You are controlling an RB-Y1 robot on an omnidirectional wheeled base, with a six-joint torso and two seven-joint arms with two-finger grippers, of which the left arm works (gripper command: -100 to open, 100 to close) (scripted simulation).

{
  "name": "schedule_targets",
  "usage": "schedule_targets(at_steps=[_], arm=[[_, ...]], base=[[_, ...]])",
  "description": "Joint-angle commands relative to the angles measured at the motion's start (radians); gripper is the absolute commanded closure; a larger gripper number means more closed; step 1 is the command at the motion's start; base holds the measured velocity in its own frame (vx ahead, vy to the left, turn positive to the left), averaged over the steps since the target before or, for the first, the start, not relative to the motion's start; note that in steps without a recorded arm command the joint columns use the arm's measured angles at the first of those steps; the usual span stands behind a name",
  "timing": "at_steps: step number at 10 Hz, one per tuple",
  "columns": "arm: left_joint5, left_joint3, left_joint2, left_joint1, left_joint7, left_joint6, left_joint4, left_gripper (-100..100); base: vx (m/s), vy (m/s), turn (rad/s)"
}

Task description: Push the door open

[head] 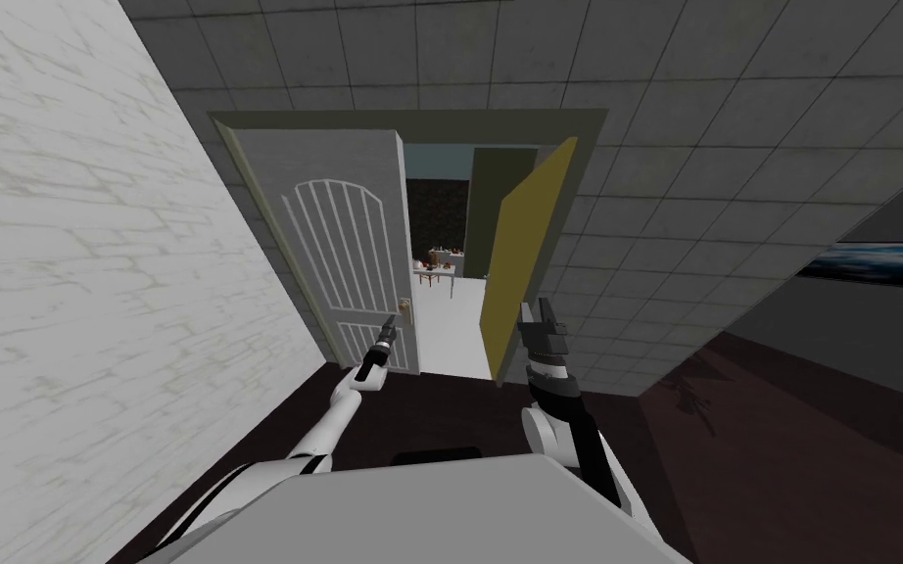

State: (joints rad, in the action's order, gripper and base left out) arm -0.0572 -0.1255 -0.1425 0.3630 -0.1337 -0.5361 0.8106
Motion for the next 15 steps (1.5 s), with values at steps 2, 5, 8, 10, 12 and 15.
schedule_targets(at_steps=[2, 5, 8, 10, 12, 15], arm=[[-0.001, -0.003, -0.005, 0.032, -0.006, -0.004, -0.056, -100], [-0.005, -0.006, -0.007, 0.07, -0.015, -0.002, -0.12, -100], [-0.007, -0.008, -0.009, 0.101, -0.023, 0.0, -0.173, -100], [-0.009, -0.01, -0.01, 0.12, -0.027, 0.001, -0.206, -100], [-0.012, -0.012, -0.012, 0.149, -0.034, 0.002, -0.254, -100], [-0.01, -0.016, -0.013, 0.161, -0.033, -0.007, -0.281, -100]], base=[[0.003, 0.098, -0.038], [0.009, 0.09, -0.098], [0.003, 0.099, -0.072], [0.0, 0.082, -0.072], [0.009, 0.103, -0.099], [0.044, 0.073, -0.058]])
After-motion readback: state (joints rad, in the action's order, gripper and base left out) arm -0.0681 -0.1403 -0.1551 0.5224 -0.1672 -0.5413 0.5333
